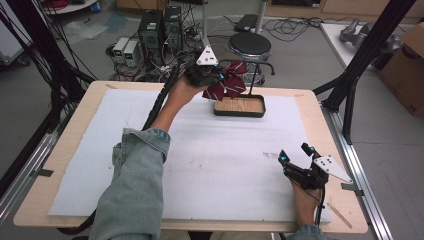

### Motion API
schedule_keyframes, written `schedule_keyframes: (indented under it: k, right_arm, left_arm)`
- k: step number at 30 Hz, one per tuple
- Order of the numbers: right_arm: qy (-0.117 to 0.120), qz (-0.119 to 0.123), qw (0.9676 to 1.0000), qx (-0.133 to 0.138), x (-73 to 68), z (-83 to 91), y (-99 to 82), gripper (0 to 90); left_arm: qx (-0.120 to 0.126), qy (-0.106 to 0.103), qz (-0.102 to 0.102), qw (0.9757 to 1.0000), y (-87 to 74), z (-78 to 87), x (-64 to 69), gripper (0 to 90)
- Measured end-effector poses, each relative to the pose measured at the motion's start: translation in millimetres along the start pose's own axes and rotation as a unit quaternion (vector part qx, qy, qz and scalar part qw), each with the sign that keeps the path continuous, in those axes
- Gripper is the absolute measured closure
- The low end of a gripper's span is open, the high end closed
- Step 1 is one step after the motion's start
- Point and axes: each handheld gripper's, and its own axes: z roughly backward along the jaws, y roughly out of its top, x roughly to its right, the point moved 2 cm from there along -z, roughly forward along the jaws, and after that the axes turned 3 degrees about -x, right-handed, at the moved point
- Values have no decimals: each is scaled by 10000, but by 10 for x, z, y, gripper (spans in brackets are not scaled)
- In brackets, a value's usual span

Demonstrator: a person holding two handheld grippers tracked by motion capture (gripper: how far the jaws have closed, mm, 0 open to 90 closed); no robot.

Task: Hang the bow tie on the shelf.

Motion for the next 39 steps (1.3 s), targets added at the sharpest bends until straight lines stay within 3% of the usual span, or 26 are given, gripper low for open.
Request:
schedule_keyframes:
  k: [7, 11, 16, 21, 24, 27, 32, 39]
  right_arm:
    - [15, -5, 10000, -1, 0, -1, 0, 114]
    - [12, -13, 10000, -5, 4, -2, 0, 114]
    - [23, -17, 10000, -5, 1, -4, -1, 114]
    - [26, 12, 10000, -16, 2, -5, -2, 114]
    - [34, 8, 10000, -25, 2, -5, -2, 114]
    - [51, 16, 10000, -19, 3, -9, -3, 114]
    - [71, 31, 10000, -26, -1, -11, -2, 115]
    - [55, 35, 10000, -44, -5, -11, -3, 115]
  left_arm:
    - [217, 181, 225, 9993, -63, -57, -128, 755]
    - [472, 115, 423, 9979, -75, -69, -174, 756]
    - [663, -13, 533, 9964, -65, -93, -167, 756]
    - [757, 17, 504, 9958, -67, -158, -176, 756]
    - [738, 158, 564, 9955, -89, -198, -221, 755]
    - [649, 386, 856, 9935, -147, -229, -285, 755]
    - [360, 483, 1147, 9916, -276, -239, -386, 755]
    - [147, 389, 933, 9948, -315, -195, -357, 754]
